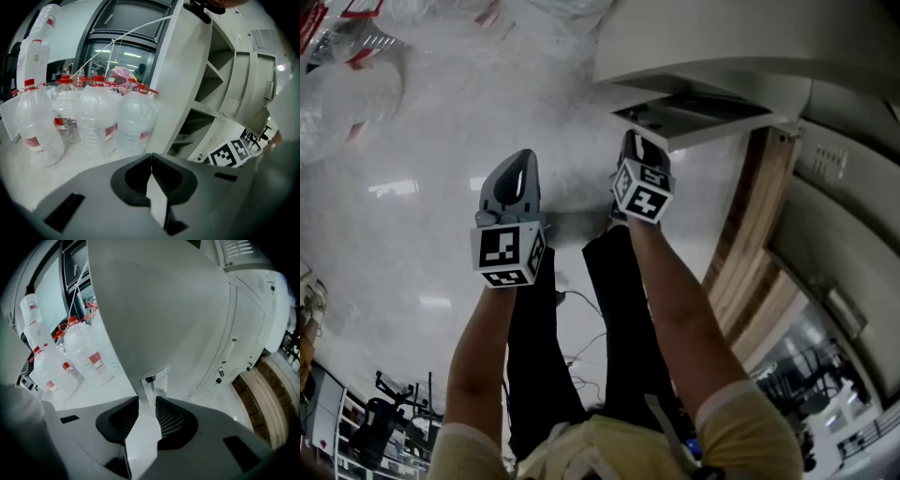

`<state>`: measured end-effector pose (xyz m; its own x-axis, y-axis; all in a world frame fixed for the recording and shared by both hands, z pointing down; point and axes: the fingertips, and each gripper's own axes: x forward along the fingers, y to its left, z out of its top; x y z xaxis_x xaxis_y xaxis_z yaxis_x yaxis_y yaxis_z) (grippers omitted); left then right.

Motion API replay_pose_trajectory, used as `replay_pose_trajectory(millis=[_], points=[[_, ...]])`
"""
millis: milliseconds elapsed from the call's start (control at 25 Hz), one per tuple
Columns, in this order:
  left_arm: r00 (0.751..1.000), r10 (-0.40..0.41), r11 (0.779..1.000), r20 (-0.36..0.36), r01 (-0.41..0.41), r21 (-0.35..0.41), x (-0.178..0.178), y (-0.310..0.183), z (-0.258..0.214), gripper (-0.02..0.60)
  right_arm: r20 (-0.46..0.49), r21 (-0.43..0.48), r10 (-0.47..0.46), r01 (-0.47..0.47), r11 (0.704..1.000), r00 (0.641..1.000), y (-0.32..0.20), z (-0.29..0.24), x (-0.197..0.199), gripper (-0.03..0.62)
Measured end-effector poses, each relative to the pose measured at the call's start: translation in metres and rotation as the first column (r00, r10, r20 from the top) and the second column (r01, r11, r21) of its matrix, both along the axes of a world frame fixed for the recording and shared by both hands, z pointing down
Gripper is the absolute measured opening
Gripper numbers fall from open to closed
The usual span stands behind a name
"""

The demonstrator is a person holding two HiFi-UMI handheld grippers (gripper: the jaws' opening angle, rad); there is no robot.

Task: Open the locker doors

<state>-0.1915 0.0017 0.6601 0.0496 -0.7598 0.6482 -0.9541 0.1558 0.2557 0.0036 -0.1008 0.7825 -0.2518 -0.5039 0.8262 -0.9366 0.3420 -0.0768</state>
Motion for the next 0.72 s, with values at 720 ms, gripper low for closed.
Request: replay_pose_trajectory(millis=[720], points=[[0.982,0.189,0.982,0.029,-0.188,-0.017,0.078,-0.002,-0.02,0.005,-0.116,-0.103,0.015,-0.027,0.994,0.993,0.061,-0.01,0.095,0.111]])
